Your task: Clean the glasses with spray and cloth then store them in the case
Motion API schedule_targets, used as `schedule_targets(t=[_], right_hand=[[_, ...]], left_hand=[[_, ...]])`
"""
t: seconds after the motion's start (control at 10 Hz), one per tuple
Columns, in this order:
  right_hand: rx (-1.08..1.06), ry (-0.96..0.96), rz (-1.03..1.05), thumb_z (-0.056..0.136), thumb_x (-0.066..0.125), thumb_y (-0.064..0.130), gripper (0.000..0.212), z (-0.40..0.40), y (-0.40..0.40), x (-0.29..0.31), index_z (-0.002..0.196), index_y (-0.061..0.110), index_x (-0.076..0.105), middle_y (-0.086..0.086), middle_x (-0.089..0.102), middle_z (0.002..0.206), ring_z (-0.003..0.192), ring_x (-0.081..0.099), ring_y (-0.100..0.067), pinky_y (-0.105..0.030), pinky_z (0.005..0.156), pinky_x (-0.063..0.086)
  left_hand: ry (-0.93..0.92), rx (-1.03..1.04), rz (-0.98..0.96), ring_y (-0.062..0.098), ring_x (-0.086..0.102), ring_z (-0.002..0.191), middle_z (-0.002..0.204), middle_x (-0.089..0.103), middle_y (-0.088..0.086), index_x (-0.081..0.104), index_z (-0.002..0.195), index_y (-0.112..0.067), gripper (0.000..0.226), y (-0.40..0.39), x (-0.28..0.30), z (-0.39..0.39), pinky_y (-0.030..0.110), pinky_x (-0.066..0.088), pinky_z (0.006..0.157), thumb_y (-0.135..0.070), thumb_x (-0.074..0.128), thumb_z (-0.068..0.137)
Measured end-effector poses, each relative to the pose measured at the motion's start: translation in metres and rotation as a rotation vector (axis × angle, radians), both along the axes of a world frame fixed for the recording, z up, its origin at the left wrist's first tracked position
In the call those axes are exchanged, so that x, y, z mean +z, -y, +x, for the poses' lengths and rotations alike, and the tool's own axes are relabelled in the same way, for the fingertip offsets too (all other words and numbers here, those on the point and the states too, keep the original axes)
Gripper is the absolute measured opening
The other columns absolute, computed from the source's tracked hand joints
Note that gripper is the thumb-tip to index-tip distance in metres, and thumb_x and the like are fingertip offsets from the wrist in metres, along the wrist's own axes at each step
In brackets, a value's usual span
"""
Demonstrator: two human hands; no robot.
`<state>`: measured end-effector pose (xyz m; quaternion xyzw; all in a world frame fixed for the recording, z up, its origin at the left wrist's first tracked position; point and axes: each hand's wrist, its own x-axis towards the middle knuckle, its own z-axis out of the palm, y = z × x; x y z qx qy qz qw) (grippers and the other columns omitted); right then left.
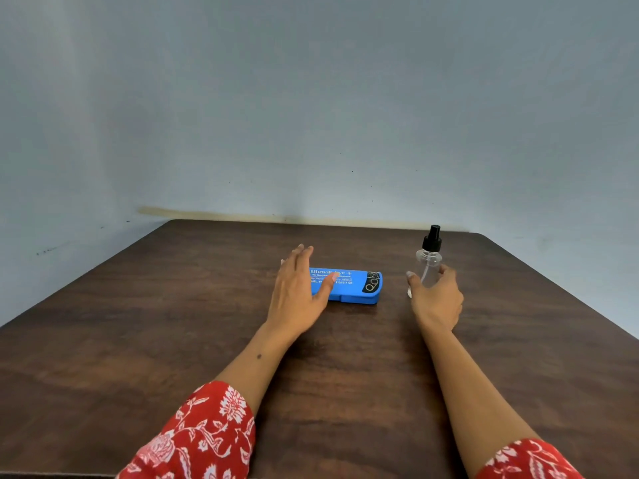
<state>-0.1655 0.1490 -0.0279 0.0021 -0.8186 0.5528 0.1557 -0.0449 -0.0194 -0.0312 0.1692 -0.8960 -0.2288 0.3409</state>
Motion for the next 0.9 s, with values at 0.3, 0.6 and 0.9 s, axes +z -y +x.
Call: schedule_targets(t=[0.3,0.6,0.9], right_hand=[[0.095,-0.071,0.097,0.080,0.070,0.040,0.063,0.012,0.001,0.000,0.131,0.011,0.047,-0.012,0.062,0.121,0.111,0.057,-0.029,-0.037,0.086,0.045],[0.190,-0.063,0.127,0.082,0.068,0.040,0.066,0.012,0.003,0.001,0.136,0.010,0.044,-0.013,0.059,0.126,0.117,0.054,-0.028,-0.039,0.091,0.045],[0.213,-0.079,0.118,0.079,0.071,0.039,0.069,0.015,0.003,-0.001,0.136,0.012,0.044,-0.011,0.057,0.130,0.119,0.053,-0.026,-0.039,0.093,0.045]], left_hand=[[-0.049,0.027,0.070,0.021,0.019,0.143,0.155,0.023,0.008,0.026,0.146,-0.013,0.066,0.003,0.003,0.002,0.038,0.014,0.117,-0.049,0.043,0.093],[-0.059,0.060,0.121,0.021,0.023,0.142,0.154,0.027,0.008,0.027,0.145,-0.013,0.064,0.006,0.005,0.003,0.041,0.019,0.118,-0.050,0.038,0.094],[-0.060,0.042,0.086,0.022,0.020,0.143,0.155,0.025,0.007,0.026,0.145,-0.014,0.063,0.001,0.004,0.001,0.036,0.013,0.116,-0.051,0.035,0.094]])
